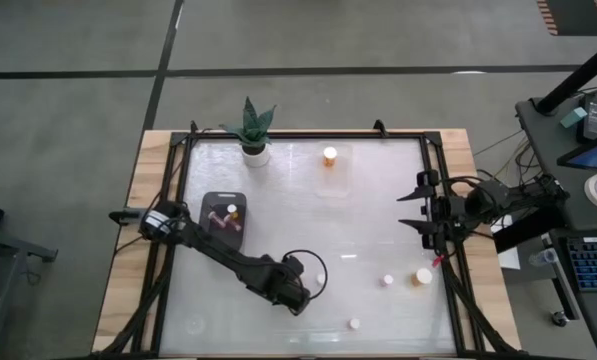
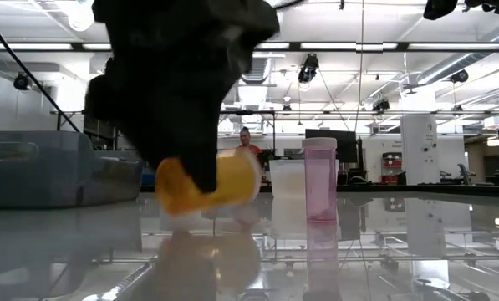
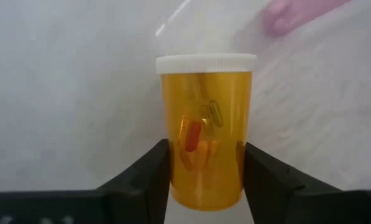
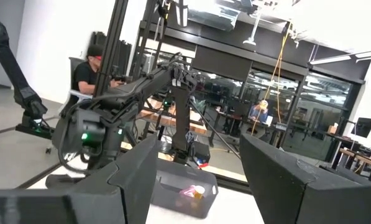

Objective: Pick and place medicine bottles into bin by pill shape (circle, oval)
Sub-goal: Put the left big orange pill bottle into the transparent bin

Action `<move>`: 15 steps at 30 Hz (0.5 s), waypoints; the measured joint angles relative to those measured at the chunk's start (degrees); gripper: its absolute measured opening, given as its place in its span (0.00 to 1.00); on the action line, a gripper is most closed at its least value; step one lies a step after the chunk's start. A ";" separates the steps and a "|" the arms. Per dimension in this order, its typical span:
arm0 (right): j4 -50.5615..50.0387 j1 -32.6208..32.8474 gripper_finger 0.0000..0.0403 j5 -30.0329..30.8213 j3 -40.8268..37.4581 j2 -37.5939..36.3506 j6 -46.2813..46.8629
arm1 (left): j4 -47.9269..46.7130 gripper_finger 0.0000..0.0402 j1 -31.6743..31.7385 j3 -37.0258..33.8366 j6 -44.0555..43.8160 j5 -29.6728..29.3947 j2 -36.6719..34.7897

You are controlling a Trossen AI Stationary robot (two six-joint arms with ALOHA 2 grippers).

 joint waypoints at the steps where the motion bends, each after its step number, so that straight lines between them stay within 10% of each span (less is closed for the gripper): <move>1: 0.00 0.00 0.54 0.00 0.00 0.00 0.04 | 0.05 0.37 0.00 0.00 2.41 -1.32 -0.69; 15: 0.75 -0.02 0.54 0.04 0.03 0.31 0.16 | 4.41 0.38 3.56 -0.03 40.24 -22.56 -12.04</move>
